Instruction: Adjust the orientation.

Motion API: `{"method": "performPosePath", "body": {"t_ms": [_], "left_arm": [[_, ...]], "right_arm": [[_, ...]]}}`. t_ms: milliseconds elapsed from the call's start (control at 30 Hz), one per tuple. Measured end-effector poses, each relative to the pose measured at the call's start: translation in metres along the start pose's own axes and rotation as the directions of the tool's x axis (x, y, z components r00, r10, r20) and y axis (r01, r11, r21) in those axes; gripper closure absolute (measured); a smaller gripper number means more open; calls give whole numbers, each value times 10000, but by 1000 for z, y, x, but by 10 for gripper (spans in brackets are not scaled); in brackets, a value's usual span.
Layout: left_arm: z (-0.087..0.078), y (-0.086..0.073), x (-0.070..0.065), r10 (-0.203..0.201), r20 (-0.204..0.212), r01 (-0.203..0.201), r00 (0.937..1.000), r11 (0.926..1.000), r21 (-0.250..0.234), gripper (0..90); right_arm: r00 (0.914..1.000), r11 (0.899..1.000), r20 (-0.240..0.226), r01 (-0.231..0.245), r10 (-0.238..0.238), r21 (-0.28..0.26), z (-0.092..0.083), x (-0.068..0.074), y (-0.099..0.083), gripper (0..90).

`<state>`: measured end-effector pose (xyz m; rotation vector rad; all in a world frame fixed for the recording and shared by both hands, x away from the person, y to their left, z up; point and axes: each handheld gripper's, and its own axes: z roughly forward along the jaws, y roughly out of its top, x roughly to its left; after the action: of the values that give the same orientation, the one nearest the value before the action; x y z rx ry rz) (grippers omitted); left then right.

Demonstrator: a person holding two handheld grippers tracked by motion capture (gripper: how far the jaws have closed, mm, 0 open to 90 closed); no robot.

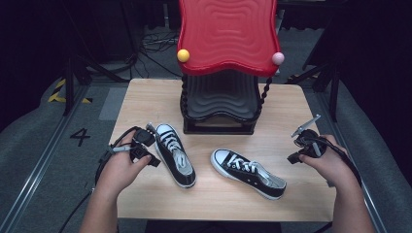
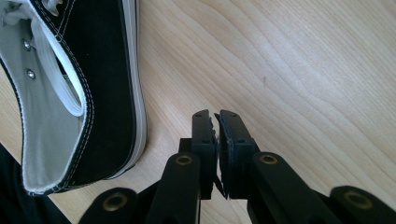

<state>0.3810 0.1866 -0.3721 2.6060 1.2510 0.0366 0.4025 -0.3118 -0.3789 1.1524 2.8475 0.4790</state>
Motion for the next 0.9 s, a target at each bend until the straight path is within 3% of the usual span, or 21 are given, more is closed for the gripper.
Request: {"method": "performPosePath", "body": {"t_ms": [33,67,100,133,200,267,433,500,600,633,667,800,900], "left_arm": [[-3,0,-4,313,47,-314,9995,9991,272,594],[-3,0,-4,313,47,-314,9995,9991,272,592],[-5,0,-5,505,652,-509,9966,9987,44,592],[-11,2,-12,1177,1136,-1153,9865,9929,-275,584],[-16,5,-20,1478,969,-1438,9843,9885,-470,541],[-19,9,-25,1811,1313,-1734,9747,9825,-679,516],[-16,19,-36,1906,1546,-1812,9694,9808,-727,547],[-15,28,-42,1954,1848,-1819,9632,9794,-876,574],[-13,37,-55,2253,1921,-2131,9552,9736,-823,572],[-12,39,-59,2398,2005,-2288,9499,9705,-764,571],[-12,39,-59,2398,2005,-2288,9499,9705,-764,566],[-4,45,-72,2677,2254,-2648,9368,9633,-436,567],[4,48,-77,2696,2305,-2731,9350,9618,-169,569]], "right_arm": [[10000,10000,0,15,-15,32,1,1,0,850],[10000,10000,0,15,-15,32,1,1,0,850],[10000,10000,-12,32,-32,39,2,1,-1,849],[9999,10000,-128,31,-31,-35,2,2,-2,844],[9998,10000,-193,18,-20,-92,2,3,-4,840],[9998,10000,-176,-48,47,-63,3,3,-5,836],[9998,10000,-175,-59,58,-3,4,3,-6,829],[9998,9999,-150,-103,103,3,4,4,-6,826],[9999,9999,-148,-82,83,59,5,5,-6,817],[9999,10000,-136,-75,75,61,6,6,-6,815],[9999,9999,-154,-68,70,92,7,6,-6,811],[9999,9999,-155,-58,59,98,9,5,-5,795],[9998,9999,-178,-14,16,143,10,5,-5,790]]}}
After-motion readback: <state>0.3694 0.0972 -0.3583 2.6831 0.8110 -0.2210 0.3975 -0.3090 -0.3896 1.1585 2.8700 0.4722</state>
